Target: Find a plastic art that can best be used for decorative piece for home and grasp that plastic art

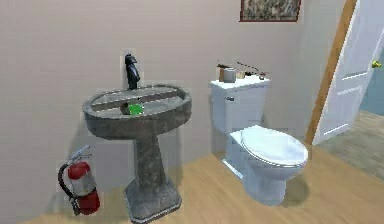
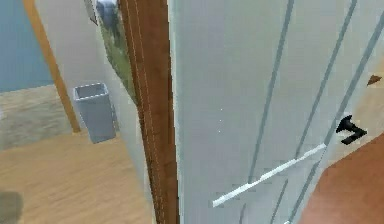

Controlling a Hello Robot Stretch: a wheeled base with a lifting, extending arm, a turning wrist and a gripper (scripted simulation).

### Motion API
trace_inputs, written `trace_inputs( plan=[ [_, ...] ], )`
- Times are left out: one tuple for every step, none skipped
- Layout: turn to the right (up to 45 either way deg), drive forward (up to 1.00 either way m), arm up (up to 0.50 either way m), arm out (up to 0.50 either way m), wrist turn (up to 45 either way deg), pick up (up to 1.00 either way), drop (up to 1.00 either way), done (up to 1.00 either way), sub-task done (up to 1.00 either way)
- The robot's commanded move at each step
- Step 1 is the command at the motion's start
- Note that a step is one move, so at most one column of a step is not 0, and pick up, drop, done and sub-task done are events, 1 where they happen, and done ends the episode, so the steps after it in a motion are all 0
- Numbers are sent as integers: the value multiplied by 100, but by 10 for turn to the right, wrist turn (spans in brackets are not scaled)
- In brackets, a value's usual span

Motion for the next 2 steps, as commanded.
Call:
trace_inputs(
  plan=[
    [0,50,0,0,0,0,0,0,0],
    [450,0,0,0,0,0,0,0,0]
  ],
)
